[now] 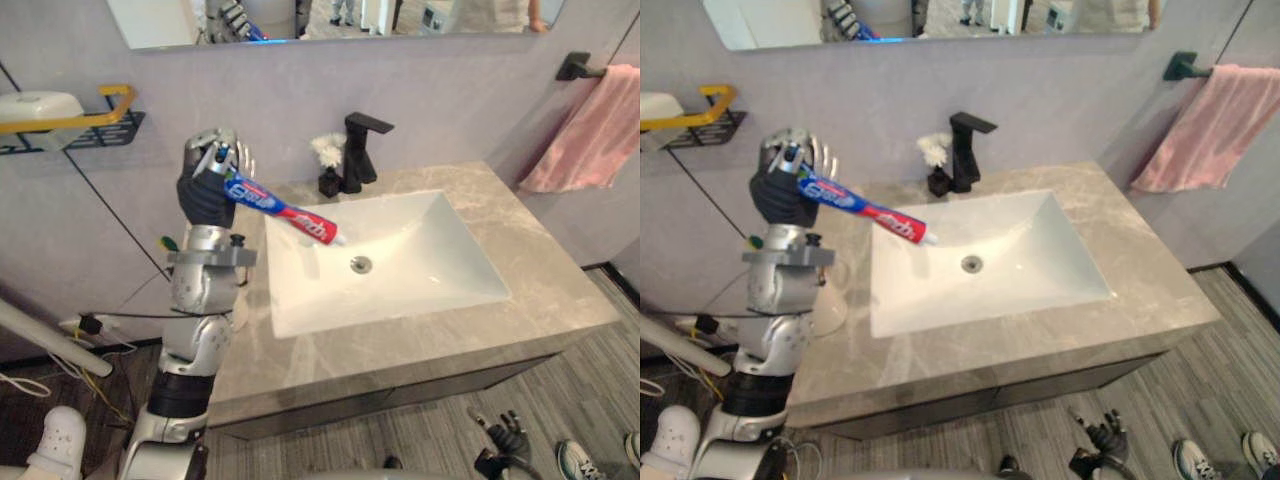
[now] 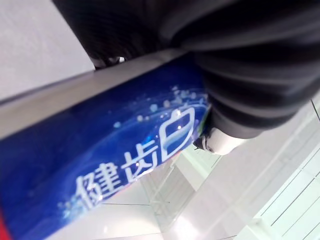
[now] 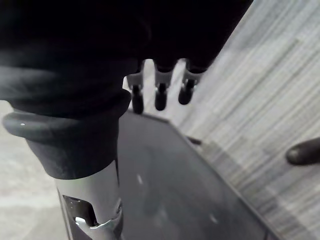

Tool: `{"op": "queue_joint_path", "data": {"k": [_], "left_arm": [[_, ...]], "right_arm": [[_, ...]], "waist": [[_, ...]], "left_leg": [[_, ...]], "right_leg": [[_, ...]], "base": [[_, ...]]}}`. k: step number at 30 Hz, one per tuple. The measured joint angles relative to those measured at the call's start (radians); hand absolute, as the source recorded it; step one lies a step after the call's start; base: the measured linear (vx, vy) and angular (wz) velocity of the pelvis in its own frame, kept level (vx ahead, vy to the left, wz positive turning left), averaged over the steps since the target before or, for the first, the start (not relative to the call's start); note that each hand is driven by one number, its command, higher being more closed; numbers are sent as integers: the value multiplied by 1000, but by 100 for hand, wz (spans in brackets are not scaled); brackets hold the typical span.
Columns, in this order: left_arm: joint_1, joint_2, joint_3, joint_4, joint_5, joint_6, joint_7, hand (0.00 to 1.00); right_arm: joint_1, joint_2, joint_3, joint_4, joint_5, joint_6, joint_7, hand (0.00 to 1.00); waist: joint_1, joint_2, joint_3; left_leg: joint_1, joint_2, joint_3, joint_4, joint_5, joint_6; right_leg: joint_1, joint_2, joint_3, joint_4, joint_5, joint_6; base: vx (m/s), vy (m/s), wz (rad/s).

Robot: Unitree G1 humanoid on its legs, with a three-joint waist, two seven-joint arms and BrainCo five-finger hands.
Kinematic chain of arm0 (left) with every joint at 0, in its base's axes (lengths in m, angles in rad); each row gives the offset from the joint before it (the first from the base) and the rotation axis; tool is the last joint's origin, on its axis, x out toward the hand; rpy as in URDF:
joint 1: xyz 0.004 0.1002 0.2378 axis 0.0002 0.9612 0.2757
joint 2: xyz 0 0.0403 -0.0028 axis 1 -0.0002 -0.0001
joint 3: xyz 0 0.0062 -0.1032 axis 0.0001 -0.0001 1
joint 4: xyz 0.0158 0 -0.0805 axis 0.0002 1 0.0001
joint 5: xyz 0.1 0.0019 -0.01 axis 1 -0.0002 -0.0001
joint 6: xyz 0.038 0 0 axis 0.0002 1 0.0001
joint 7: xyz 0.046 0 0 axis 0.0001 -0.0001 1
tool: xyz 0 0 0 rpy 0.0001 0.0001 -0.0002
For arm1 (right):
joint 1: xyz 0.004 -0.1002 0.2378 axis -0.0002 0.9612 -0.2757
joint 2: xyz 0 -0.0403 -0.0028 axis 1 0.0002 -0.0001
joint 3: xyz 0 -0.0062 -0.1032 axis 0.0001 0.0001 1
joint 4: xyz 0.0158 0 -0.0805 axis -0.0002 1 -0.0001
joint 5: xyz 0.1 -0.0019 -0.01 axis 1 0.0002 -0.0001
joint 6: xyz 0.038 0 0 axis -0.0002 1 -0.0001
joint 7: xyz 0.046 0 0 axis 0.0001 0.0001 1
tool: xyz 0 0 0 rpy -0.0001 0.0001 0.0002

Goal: Organize washtable

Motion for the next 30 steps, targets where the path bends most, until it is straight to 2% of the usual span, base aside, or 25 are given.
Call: {"op": "queue_joint_path", "data": {"k": [4,10,17,23,28,30], "left_arm": [[-13,25,0,0,7,0,1,100],[-54,77,3,0,43,0,0,100],[-54,127,15,-38,104,0,0,100],[-47,136,17,-104,152,-4,-3,100],[-10,159,58,-133,175,-5,-1,100],[16,166,68,-141,209,-6,-1,100]], "right_arm": [[11,-16,60,54,-13,0,43,0],[26,-24,118,87,-23,-1,66,0],[40,-34,175,125,-24,-1,70,0],[36,-46,184,154,-24,-1,88,0],[34,-53,219,160,-24,-2,89,0],[34,-54,220,161,-24,-2,89,0]], "waist": [[8,-7,-4],[8,-30,-20],[20,-32,-21],[37,-33,-21],[41,-35,-25],[52,-37,-26]], "left_leg": [[-10,-4,-15,5,0,0],[-16,-15,-38,14,1,1],[-28,-16,-65,25,2,1],[-29,-18,-86,29,4,2],[-40,-21,-110,26,15,3],[-44,-22,-118,26,19,2]], "right_leg": [[0,-5,-10,0,0,0],[12,-13,-35,-2,-1,0],[17,-16,-58,-2,-1,1],[31,-18,-84,-2,-3,3],[32,-21,-106,-2,-4,4],[32,-21,-113,-2,-4,4]], "base": [[-15,0,12],[-28,-2,12],[-50,-17,10],[-25,-8,11],[-28,-10,15],[-44,-10,11]]}}
